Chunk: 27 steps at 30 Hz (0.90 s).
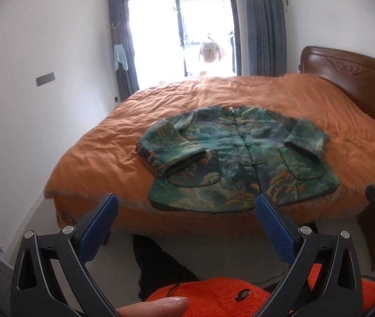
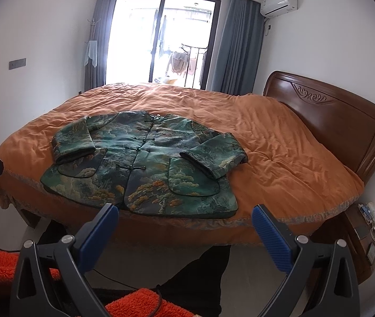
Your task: Fold large clothes
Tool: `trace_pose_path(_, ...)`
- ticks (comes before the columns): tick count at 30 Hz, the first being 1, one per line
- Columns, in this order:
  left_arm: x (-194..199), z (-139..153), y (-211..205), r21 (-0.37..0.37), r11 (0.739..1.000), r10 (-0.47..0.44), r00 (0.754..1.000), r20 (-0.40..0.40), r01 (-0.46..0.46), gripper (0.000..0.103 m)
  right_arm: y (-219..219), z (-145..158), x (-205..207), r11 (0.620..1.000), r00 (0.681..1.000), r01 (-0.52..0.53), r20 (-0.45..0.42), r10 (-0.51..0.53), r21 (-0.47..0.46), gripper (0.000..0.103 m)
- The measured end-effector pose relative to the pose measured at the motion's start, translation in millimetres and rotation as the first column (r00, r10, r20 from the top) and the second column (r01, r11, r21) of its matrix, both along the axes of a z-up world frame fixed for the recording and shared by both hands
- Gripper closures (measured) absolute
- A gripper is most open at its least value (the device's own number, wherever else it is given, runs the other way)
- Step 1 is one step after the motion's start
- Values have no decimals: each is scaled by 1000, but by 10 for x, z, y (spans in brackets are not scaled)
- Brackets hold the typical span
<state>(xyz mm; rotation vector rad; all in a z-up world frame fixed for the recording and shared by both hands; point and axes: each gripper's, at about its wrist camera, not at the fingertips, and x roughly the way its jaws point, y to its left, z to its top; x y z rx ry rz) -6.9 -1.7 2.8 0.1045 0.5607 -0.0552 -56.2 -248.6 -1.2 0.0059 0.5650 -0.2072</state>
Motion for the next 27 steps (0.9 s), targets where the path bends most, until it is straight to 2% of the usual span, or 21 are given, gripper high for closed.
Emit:
trace_pose_path(5, -26, 33, -1, -14, 999, -36, 999, 18, 36, 0, 34, 29, 5, 1000, 1000, -19, 13, 19, -5, 0)
trace_pose_path(11, -75, 59, -96, 18, 998, -56, 998, 38, 56, 0, 33, 45, -8, 999, 999, -31, 25, 31, -8, 0)
trace_pose_path(18, -90, 50, -96, 2, 998, -66, 997, 39, 66, 0, 121, 72, -41, 997, 999, -15, 46, 18, -77, 0)
trace_pose_path(23, -100, 45, -121, 17, 998, -55, 998, 42, 55, 0, 126, 73, -41, 998, 998, -32, 49, 35, -62, 0)
trace_pose_path(27, -70, 23, -124, 25, 998, -52, 998, 26, 51, 0, 43, 73, -41, 999, 998, -33, 52, 34, -11, 0)
